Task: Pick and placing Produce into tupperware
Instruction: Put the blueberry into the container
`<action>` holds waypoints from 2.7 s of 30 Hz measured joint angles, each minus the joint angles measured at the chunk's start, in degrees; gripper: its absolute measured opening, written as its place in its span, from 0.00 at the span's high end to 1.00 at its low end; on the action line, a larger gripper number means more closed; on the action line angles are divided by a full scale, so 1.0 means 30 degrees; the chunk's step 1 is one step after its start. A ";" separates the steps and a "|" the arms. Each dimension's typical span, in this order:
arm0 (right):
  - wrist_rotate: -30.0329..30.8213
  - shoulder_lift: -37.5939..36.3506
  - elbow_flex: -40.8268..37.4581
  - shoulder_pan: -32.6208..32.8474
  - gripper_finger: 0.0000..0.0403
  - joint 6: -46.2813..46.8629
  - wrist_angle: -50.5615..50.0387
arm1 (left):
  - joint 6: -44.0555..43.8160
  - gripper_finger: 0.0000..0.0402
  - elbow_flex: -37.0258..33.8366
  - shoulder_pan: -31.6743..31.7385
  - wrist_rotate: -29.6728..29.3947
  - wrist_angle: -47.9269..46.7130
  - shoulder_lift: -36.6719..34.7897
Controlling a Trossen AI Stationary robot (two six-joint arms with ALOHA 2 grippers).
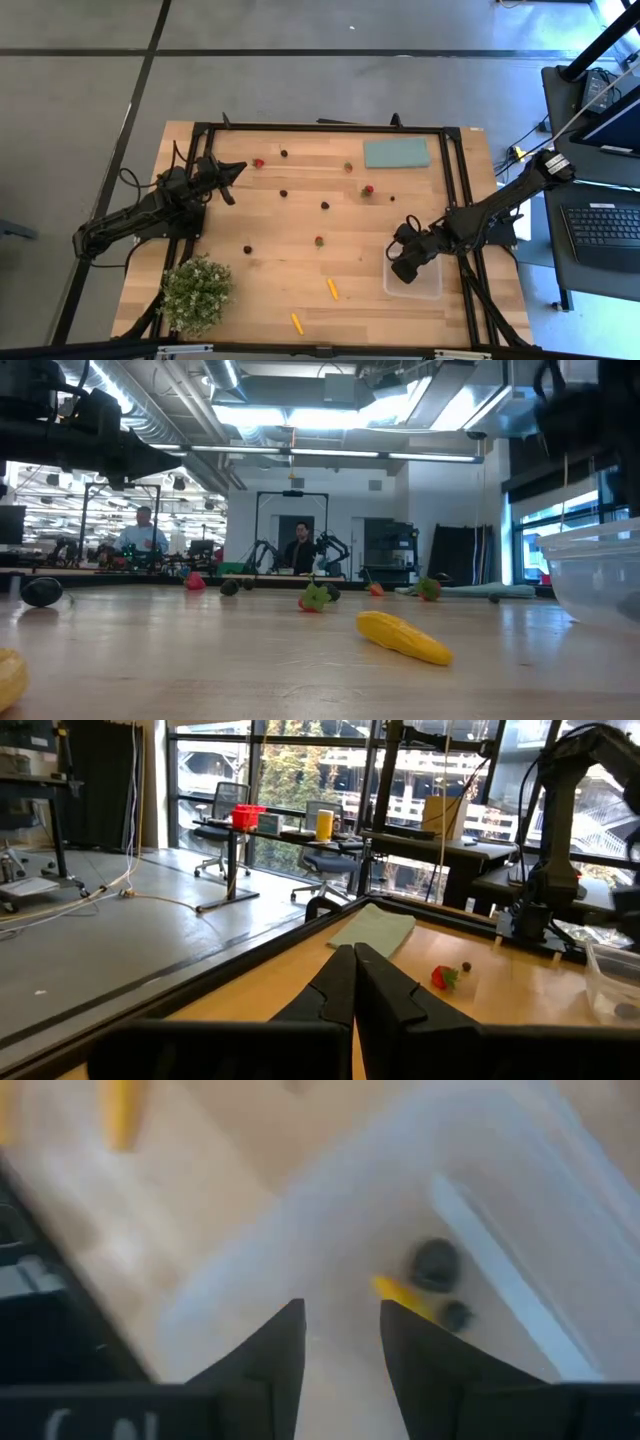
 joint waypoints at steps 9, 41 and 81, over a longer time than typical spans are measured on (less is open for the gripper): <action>0.3518 0.0000 0.5334 -0.1630 0.67 -0.7004 -0.1110 | 0.0000 1.00 -0.0006 -0.0003 0.0000 0.0000 0.0000; 0.4426 -0.2374 0.3174 -1.4913 0.67 -1.8082 0.3214 | 0.0000 1.00 0.0000 0.0004 0.0003 0.0000 0.0007; 0.3598 -0.9049 -1.1937 -1.4042 0.67 -2.1330 1.2090 | 0.0007 1.00 0.0000 0.0004 0.0000 0.0000 0.0000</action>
